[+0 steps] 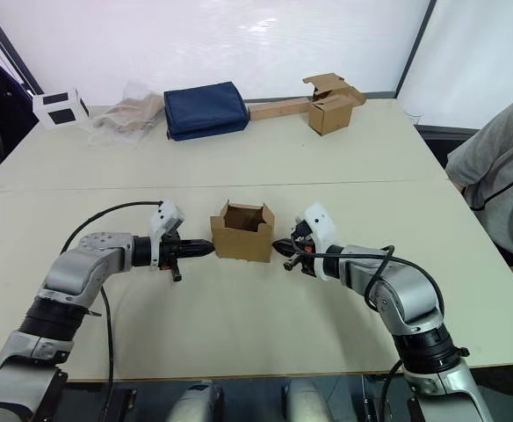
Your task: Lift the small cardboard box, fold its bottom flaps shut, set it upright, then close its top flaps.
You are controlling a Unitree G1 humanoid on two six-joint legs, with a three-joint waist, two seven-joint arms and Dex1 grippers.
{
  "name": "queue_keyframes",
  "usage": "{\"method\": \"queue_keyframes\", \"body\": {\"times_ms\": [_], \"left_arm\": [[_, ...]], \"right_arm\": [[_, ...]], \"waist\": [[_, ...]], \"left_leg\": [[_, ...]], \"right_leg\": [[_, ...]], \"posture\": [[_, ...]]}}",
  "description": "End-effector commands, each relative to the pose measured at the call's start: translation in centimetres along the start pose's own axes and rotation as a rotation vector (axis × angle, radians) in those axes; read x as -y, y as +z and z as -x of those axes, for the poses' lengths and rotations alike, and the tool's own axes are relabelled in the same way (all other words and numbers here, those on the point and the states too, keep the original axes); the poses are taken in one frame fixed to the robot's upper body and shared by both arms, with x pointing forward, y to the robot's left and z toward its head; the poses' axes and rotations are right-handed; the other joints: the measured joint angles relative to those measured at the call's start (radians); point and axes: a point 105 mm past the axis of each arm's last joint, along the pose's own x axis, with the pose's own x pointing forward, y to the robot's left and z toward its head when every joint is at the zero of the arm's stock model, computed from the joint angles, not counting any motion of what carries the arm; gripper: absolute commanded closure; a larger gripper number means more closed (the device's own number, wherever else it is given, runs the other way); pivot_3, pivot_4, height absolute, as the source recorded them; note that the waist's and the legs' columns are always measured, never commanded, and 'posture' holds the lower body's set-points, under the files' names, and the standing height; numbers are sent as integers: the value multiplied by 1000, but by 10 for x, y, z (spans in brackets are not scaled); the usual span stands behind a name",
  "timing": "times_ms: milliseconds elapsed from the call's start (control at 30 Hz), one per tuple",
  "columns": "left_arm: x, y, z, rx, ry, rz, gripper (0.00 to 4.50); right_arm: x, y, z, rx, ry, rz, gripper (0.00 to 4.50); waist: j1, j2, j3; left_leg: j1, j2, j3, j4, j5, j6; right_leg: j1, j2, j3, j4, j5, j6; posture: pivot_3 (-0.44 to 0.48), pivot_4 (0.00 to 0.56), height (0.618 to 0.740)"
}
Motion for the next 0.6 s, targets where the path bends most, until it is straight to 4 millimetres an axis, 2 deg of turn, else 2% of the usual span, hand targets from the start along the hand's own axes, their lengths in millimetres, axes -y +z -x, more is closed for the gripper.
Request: {"method": "queue_keyframes", "body": {"times_ms": [33,367,600], "left_arm": [[15,13,-5,14,-72,-61,4434],[22,11,-1,-21,-121,-54,4434],[13,8,-1,-43,-80,-58,4434]], "right_arm": [[-17,14,2,57,75,10,4500],[-18,9,0,39,76,-14,4500],[-12,5,-2,27,43,0,4500]], "waist": [[0,0,0],[0,0,0],[0,0,0]], "left_leg": [[0,0,0,0,0,0],[0,0,0,0,0,0],[0,0,0,0,0,0]], "right_leg": [[0,0,0,0,0,0],[0,0,0,0,0,0],[0,0,0,0,0,0]], "posture": [[0,150,740],[0,150,740],[0,150,740]]}}
